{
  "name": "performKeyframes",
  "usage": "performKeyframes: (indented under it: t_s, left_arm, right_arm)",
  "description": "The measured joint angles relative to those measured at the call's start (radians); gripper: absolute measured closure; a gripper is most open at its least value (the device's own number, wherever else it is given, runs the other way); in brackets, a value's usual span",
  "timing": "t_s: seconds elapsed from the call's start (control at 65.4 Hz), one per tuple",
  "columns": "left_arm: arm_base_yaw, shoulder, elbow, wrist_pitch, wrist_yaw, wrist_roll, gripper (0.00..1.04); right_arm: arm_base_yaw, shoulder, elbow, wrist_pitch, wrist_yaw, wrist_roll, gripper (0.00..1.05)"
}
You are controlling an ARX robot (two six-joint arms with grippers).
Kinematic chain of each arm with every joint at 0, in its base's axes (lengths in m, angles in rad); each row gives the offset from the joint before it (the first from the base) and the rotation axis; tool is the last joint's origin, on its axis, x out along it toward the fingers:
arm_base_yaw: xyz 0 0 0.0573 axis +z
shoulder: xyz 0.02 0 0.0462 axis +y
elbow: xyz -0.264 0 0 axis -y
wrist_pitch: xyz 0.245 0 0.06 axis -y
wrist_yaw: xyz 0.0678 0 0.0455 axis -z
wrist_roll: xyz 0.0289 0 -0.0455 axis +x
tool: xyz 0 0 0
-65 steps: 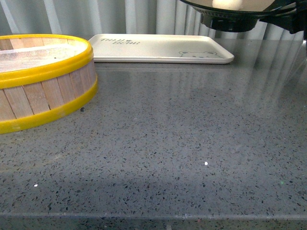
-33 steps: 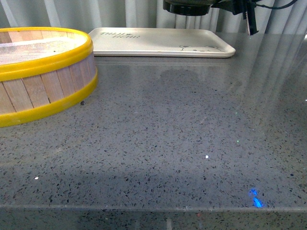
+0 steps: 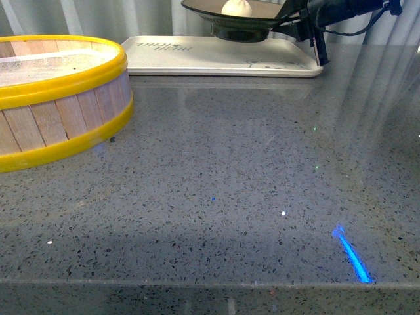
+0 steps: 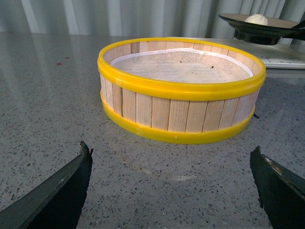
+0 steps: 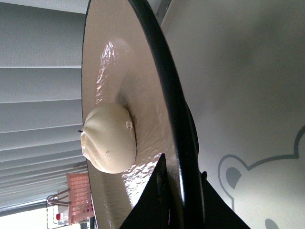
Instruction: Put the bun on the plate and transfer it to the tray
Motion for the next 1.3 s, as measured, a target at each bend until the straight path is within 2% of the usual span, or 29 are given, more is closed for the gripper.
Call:
performKeyframes:
  t_s: [0.138, 0.245, 0.643, 0.872, 0.979, 1.117, 1.193, 1.3]
  left_arm:
    - [0.000, -0.001, 0.000, 0.000, 0.000, 0.000, 0.07]
    - [0.000, -0.001, 0.000, 0.000, 0.000, 0.000, 0.07]
    - [0.000, -0.001, 0.000, 0.000, 0.000, 0.000, 0.07]
    - [0.000, -0.001, 0.000, 0.000, 0.000, 0.000, 0.07]
    - [0.000, -0.001, 0.000, 0.000, 0.000, 0.000, 0.07]
    - [0.000, -0.001, 0.000, 0.000, 0.000, 0.000, 0.07]
    - [0.000, -0.001, 0.000, 0.000, 0.000, 0.000, 0.07]
    - [0.000, -0.001, 0.000, 0.000, 0.000, 0.000, 0.07]
  right_arm:
    - [0.008, -0.002, 0.007, -0.032, -0.005, -0.023, 1.02]
    - [0.016, 0.056, 0.128, -0.137, -0.005, -0.034, 1.02]
    - [0.007, 0.101, 0.239, -0.213, 0.000, -0.048, 1.02]
    - [0.000, 0.026, 0.091, -0.148, 0.005, -0.049, 0.65]
    - [0.000, 0.001, 0.045, -0.134, 0.007, -0.049, 0.44]
    - [0.000, -0.026, 0.006, -0.107, 0.007, -0.047, 0.26]
    - [-0.003, -0.060, -0.021, -0.103, 0.016, -0.043, 0.07]
    - [-0.010, -0.135, -0.116, -0.054, 0.038, -0.034, 0.09]
